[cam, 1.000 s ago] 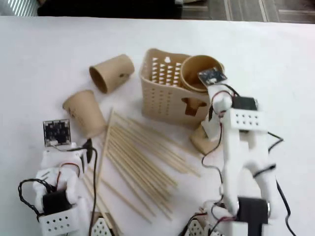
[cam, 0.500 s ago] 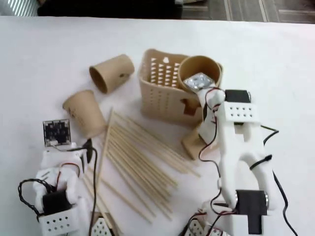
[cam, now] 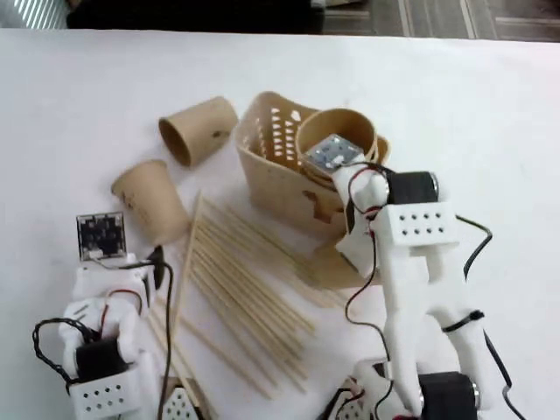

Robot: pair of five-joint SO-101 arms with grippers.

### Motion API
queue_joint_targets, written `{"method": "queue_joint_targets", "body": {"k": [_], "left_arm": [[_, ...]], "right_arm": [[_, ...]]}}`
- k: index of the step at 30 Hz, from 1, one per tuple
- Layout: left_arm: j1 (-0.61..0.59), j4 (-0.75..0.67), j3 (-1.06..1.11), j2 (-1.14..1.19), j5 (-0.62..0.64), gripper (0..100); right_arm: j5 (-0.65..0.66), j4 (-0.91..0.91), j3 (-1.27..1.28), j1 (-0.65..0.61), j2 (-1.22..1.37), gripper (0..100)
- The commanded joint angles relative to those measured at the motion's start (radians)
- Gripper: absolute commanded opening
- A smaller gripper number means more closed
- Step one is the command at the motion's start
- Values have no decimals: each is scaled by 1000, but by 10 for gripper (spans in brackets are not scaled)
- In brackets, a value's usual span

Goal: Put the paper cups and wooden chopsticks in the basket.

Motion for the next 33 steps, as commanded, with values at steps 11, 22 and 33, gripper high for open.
{"method": "queue_joint_targets", "body": {"k": [11,22,33], "left_arm": [[-8,-18,-9,8,-11,267],[-8,-18,-9,8,-11,267],[-7,-18,-9,8,-11,267]], "right_arm": [[11,56,-29,67,-42,19],[144,59,-158,249,-42,19],[106,61,-391,249,-159,19]]}}
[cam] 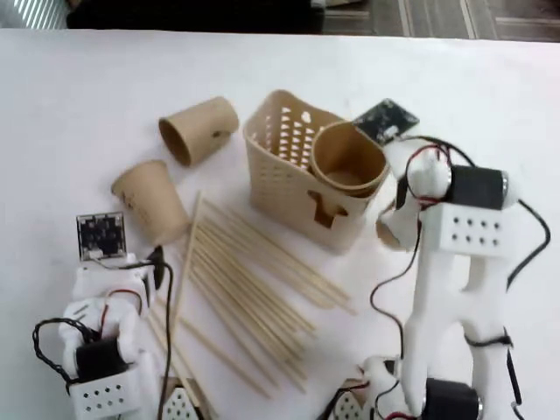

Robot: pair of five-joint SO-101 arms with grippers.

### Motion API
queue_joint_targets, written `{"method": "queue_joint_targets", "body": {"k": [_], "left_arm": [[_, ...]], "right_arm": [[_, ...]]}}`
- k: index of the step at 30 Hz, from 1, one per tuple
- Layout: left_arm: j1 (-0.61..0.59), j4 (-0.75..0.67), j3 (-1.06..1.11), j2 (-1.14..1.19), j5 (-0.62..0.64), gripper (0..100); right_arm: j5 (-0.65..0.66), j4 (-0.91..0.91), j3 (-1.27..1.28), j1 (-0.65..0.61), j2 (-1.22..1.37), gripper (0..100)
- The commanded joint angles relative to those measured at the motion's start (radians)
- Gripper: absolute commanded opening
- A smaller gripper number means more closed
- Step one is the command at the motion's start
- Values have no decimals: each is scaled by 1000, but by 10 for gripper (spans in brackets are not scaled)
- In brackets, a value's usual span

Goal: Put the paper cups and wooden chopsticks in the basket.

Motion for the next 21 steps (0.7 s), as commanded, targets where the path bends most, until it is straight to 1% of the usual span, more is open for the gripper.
{"method": "queue_joint_targets", "body": {"k": [1,5,9,12,16,18,21], "left_arm": [[-7,-18,-9,8,-11,267],[-7,-18,-9,8,-11,267],[-7,-18,-9,8,-11,267],[-7,-18,-9,8,-11,267],[-7,-18,-9,8,-11,267],[-7,-18,-9,8,-11,267],[-8,-18,-9,8,-11,267]], "right_arm": [[-15,12,-135,15,-124,19],[-15,5,-278,15,-231,19],[-20,5,-393,10,-274,19],[-21,8,-437,-73,-278,20],[-44,8,-431,-223,-271,20],[-66,8,-407,-274,-262,20],[-75,10,-368,-312,-232,20]]}}
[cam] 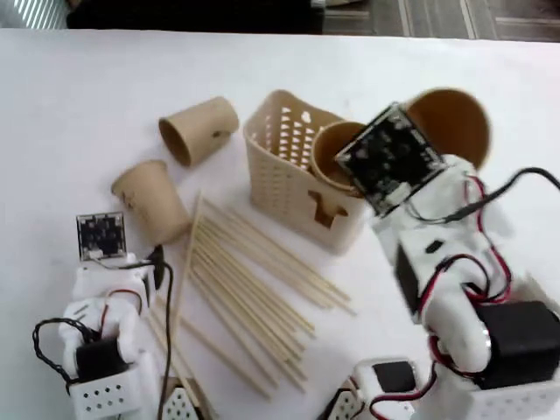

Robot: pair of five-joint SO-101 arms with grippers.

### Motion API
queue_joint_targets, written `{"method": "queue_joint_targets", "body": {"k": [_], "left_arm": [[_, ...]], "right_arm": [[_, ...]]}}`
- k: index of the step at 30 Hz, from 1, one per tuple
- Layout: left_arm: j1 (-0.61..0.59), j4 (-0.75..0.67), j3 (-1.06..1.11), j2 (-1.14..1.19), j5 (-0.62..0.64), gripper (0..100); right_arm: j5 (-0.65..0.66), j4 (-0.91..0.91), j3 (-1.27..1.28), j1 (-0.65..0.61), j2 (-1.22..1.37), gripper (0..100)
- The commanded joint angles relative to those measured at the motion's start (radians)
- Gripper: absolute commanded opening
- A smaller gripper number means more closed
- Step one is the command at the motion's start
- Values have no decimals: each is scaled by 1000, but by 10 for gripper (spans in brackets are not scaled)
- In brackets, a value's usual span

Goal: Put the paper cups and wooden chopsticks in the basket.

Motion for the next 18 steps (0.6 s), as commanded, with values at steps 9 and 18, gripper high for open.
{"method": "queue_joint_targets", "body": {"k": [9,18], "left_arm": [[-8,-18,-8,8,-11,267],[-8,-18,-8,8,-11,267]], "right_arm": [[-15,8,55,-50,151,20],[-17,12,51,-150,171,20]]}}
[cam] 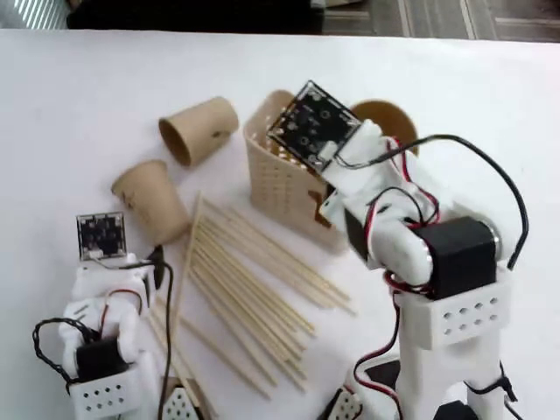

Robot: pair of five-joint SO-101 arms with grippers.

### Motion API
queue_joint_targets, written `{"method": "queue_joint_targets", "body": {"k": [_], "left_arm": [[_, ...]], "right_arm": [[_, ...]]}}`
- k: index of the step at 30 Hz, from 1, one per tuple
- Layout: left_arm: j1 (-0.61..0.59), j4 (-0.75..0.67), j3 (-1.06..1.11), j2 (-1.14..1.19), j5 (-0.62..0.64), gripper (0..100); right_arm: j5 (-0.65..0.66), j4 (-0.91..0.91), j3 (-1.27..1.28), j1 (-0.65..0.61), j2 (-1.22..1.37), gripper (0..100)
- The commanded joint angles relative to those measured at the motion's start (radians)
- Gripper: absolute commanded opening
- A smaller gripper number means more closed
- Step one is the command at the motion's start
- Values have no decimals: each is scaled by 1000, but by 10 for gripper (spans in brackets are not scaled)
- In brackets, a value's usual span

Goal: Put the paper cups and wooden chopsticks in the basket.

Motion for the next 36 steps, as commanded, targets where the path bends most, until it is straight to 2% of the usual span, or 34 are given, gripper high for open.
{"method": "queue_joint_targets", "body": {"k": [1,6,12,14,20,32,34,36], "left_arm": [[-8,-18,-8,8,-11,267],[-8,-18,-8,8,-11,267],[-5,-18,-8,8,-11,267],[-5,-18,-8,8,-11,267],[-5,-18,-8,8,-11,267],[-5,-18,-8,8,-11,267],[-5,-18,-8,8,-11,267],[-5,-18,-8,8,-11,267]], "right_arm": [[-9,12,-9,-10,8,20],[-6,10,-6,50,12,40],[-9,7,-32,65,-2,250],[-11,8,-68,64,-13,292],[-118,16,-94,70,-108,296],[-269,5,540,70,-452,298],[-307,-39,637,70,-473,324],[-350,-90,723,71,-487,392]]}}
